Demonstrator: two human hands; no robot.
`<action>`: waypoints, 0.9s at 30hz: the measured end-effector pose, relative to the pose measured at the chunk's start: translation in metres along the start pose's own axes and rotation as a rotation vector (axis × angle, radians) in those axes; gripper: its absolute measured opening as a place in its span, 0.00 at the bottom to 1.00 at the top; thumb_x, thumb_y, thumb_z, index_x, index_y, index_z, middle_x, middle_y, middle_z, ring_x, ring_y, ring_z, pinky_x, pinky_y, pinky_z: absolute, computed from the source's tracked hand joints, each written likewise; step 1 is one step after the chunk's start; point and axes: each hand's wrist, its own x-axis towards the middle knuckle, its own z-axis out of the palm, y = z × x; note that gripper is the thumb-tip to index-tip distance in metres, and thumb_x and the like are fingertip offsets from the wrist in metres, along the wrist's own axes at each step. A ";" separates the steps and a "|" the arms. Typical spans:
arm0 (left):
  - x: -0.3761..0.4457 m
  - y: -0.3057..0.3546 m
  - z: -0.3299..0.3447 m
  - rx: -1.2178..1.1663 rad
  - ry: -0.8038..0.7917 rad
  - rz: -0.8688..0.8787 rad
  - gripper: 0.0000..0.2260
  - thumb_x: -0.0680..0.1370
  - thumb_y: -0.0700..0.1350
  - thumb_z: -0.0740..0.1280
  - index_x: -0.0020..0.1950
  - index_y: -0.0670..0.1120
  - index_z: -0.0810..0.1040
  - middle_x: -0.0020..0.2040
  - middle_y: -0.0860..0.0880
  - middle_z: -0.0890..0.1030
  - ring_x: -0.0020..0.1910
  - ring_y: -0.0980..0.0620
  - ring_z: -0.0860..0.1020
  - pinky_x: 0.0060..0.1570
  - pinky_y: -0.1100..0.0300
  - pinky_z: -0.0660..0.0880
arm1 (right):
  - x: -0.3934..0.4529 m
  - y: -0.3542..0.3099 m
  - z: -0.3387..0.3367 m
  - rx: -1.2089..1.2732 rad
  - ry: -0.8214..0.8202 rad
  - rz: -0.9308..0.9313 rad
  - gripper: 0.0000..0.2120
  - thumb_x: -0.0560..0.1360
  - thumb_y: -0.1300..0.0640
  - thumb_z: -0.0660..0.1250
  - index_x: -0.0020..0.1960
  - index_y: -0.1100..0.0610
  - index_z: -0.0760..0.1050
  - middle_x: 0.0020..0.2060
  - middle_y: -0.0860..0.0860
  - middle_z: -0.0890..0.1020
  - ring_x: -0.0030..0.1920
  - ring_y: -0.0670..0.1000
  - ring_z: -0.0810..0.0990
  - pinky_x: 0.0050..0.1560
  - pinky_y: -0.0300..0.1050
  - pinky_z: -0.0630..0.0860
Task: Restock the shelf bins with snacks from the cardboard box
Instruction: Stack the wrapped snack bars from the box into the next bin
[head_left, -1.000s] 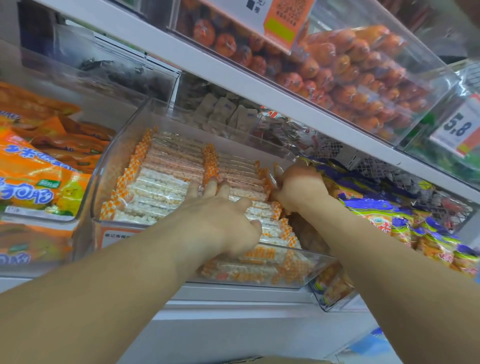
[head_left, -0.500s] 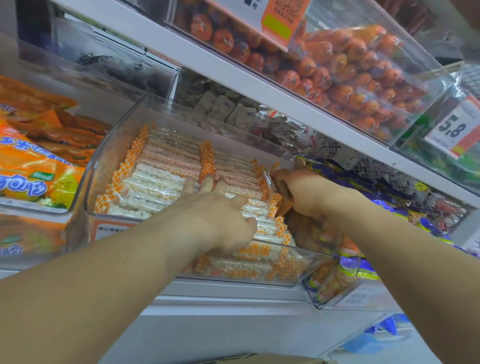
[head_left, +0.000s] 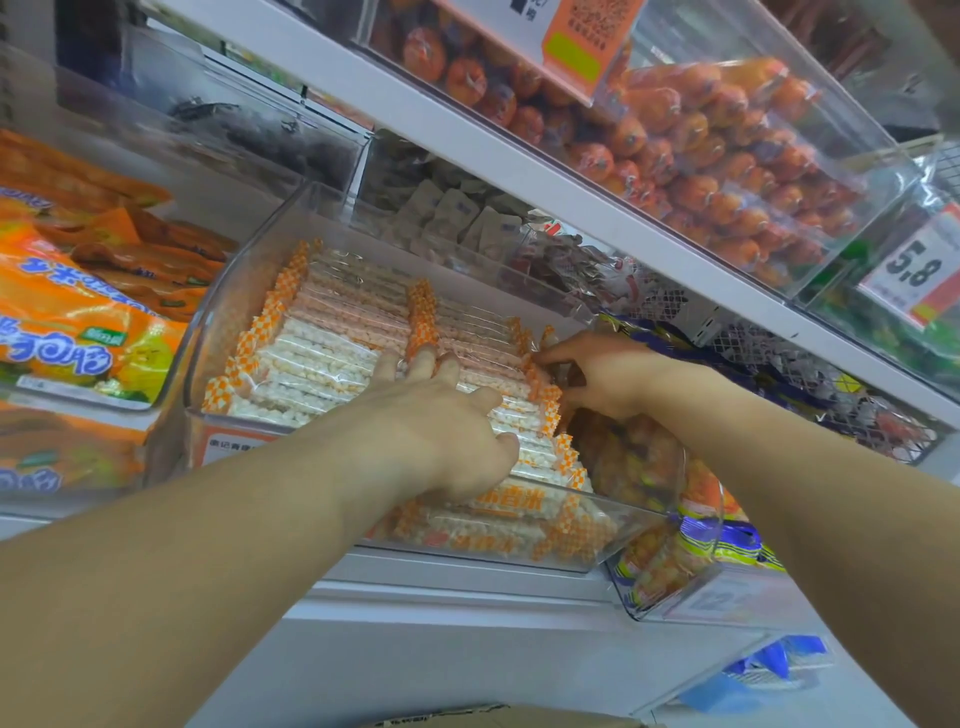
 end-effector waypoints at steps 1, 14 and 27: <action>0.000 0.000 0.000 -0.001 0.000 0.000 0.27 0.82 0.64 0.47 0.81 0.60 0.50 0.82 0.46 0.42 0.80 0.45 0.37 0.77 0.40 0.38 | 0.002 0.001 -0.001 -0.010 -0.019 -0.004 0.30 0.77 0.50 0.71 0.77 0.48 0.67 0.74 0.51 0.70 0.71 0.55 0.70 0.67 0.43 0.68; 0.003 -0.001 0.002 0.002 -0.004 0.001 0.27 0.82 0.65 0.46 0.81 0.61 0.49 0.82 0.47 0.42 0.80 0.45 0.37 0.77 0.41 0.37 | 0.007 -0.006 -0.006 -0.067 -0.086 -0.007 0.26 0.80 0.48 0.67 0.76 0.49 0.67 0.67 0.53 0.76 0.62 0.56 0.75 0.63 0.48 0.74; -0.011 0.003 0.008 0.048 0.563 0.158 0.17 0.82 0.54 0.56 0.66 0.48 0.70 0.63 0.47 0.71 0.64 0.46 0.69 0.66 0.48 0.66 | -0.122 -0.013 0.002 0.340 0.585 -0.141 0.08 0.75 0.61 0.71 0.52 0.52 0.83 0.44 0.48 0.85 0.45 0.48 0.83 0.52 0.50 0.79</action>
